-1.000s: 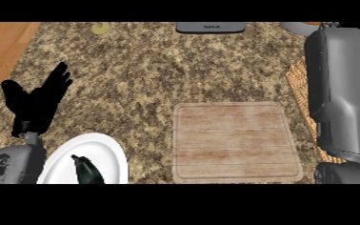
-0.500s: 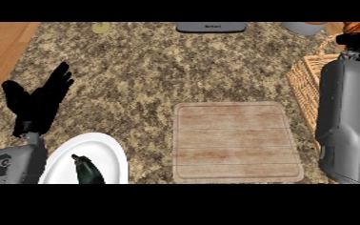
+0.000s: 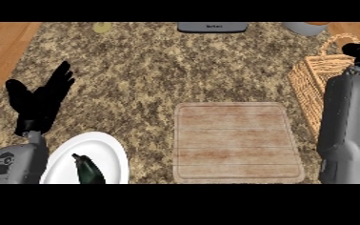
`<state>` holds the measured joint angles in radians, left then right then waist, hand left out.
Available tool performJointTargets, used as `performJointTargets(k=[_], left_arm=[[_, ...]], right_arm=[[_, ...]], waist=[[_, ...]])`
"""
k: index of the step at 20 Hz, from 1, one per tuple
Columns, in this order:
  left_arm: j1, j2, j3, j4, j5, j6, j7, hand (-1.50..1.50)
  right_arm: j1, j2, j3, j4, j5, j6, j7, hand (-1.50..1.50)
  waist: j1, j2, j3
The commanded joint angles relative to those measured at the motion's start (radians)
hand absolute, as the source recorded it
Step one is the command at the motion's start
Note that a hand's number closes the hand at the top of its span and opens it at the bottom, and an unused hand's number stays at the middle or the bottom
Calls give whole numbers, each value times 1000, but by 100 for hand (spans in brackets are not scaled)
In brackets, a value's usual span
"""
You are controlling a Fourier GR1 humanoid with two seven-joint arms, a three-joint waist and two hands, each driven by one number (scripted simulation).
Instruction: Pick the croissant from the cutting board and place it in the basket
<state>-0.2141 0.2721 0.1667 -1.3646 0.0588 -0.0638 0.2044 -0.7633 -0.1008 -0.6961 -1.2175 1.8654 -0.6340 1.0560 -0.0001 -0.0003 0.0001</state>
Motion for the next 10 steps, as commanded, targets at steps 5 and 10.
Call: performJointTargets(k=[5,10], left_arm=[[9,-30,1,4,2,17,-22,0],[17,3,20,-18,7,12,17,0]], right_arm=[[22,31,-74,-273,-15,-174,103,-150],[144,99,-37,-579,-88,-129,106,-150]], waist=[[-15,-5,0],[-23,-16,-1]])
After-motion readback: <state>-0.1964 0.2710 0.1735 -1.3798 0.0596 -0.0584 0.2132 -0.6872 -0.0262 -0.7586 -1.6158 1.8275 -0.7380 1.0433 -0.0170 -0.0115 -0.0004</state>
